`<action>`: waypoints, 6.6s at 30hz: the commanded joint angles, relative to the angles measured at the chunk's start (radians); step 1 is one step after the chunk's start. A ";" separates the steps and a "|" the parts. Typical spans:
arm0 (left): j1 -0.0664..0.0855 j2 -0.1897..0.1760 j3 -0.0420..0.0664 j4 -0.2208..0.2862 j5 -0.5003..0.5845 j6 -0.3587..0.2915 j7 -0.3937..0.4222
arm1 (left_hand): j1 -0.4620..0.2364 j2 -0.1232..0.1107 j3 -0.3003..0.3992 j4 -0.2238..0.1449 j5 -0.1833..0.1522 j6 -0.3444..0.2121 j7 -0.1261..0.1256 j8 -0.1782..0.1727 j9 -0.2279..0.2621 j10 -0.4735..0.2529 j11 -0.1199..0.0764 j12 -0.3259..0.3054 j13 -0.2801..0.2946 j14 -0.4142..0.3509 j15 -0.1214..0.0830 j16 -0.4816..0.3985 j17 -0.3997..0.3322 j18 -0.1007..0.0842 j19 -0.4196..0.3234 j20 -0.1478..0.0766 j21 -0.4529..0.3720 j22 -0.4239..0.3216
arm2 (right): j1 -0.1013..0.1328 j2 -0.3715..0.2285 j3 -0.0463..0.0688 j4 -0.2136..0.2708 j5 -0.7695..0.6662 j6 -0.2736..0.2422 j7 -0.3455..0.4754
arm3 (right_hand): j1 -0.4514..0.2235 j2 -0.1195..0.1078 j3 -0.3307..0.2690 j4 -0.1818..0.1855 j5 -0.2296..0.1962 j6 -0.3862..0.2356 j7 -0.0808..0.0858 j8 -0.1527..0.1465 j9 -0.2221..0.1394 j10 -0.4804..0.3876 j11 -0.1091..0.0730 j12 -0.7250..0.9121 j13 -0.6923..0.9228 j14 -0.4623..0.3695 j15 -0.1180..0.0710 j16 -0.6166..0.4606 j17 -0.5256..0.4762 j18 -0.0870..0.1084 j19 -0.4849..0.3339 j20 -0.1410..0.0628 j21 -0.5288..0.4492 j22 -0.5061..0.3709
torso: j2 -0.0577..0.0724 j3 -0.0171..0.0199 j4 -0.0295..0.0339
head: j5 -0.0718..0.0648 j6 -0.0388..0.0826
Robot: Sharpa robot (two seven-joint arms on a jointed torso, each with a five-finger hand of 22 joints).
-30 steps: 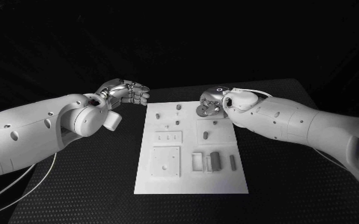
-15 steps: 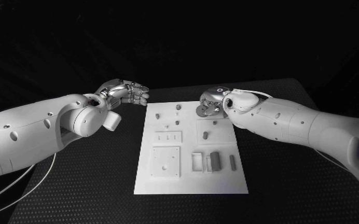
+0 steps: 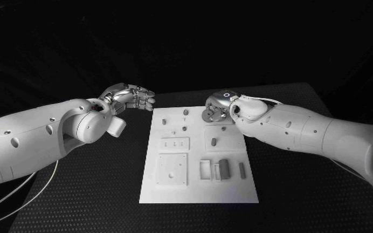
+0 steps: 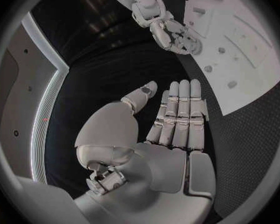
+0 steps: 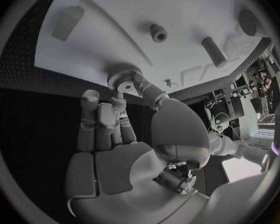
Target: Assemble the parts on the task board
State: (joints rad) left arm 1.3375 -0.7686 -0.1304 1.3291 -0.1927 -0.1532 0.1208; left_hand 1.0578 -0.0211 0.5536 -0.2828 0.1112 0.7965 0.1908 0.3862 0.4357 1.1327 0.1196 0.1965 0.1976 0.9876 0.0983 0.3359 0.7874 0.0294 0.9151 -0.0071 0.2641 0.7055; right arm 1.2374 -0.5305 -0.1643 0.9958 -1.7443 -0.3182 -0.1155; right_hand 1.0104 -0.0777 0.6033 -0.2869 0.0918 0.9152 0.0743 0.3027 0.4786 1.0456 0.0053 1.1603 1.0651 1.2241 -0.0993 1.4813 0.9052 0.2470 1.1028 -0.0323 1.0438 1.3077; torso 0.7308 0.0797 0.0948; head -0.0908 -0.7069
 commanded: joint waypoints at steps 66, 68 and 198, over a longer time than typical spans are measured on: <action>0.001 0.018 0.001 -0.002 -0.002 0.015 0.012 | -0.012 -0.003 -0.003 0.002 -0.005 0.002 0.001 -0.003 -0.004 0.007 -0.002 -0.008 0.004 0.006 -0.001 -0.013 0.007 0.009 0.005 0.005 -0.007 0.003 | -0.016 0.218 -0.034 -0.093 -0.086 -0.033 -0.055 | -0.008 -0.034 0.009 0.009 0.003 0.038 0.046 -0.002 0.021 0.012 0.004 -0.011 -0.011 0.006 0.003 -0.009 -0.020 0.015 0.010 -0.010 0.000 0.014 | 0.000 0.0012 0.0010 | 0.025 0.001; 0.001 0.018 0.001 -0.002 -0.002 0.014 0.012 | -0.012 -0.003 -0.003 0.002 -0.005 0.002 0.001 -0.003 -0.004 0.007 -0.002 -0.008 0.004 0.007 -0.001 -0.013 0.007 0.009 0.005 0.005 -0.007 0.003 | -0.018 0.221 -0.035 -0.100 -0.086 -0.034 -0.056 | -0.007 -0.035 0.009 0.009 0.003 0.036 0.047 -0.003 0.020 0.011 0.004 -0.012 -0.011 0.005 0.003 -0.010 -0.022 0.015 0.010 -0.010 -0.001 0.014 | 0.000 0.0011 0.0003 | 0.025 0.001; -0.005 0.012 0.001 -0.062 -0.017 0.010 0.018 | -0.003 -0.012 -0.002 -0.004 -0.014 0.001 -0.001 -0.001 -0.010 0.010 -0.002 -0.019 0.010 0.011 -0.001 -0.030 0.022 0.009 0.007 0.004 -0.014 0.009 | 0.052 -0.094 0.078 0.120 0.384 -0.027 0.140 | 0.090 -0.050 0.074 0.006 0.004 -0.033 0.078 -0.021 -0.003 -0.026 0.035 0.000 -0.008 -0.013 0.033 -0.016 -0.013 0.015 -0.011 0.009 -0.001 0.015 | -0.015 0.0081 -0.0306 | 0.022 0.016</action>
State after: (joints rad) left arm 1.3339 -0.7598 -0.1308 1.2688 -0.1966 -0.1506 0.1220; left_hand 1.0516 -0.0307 0.5508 -0.2801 0.1037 0.7965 0.1908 0.3862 0.4272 1.1364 0.1160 0.1808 0.2069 0.9928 0.0960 0.3126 0.8086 0.0293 0.9186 -0.0036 0.2564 0.7138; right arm 1.2895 -0.6194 -0.0859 1.1134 -1.4357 -0.3989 -0.0382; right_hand 1.0995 -0.1249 0.6765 -0.2855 0.0928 0.8414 0.1151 0.2794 0.4748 1.0170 0.0377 1.1575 1.0581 1.2085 -0.0694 1.4656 0.8940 0.2470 1.0848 -0.0215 1.0399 1.3077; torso 0.7214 0.0856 0.0758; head -0.0714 -0.6951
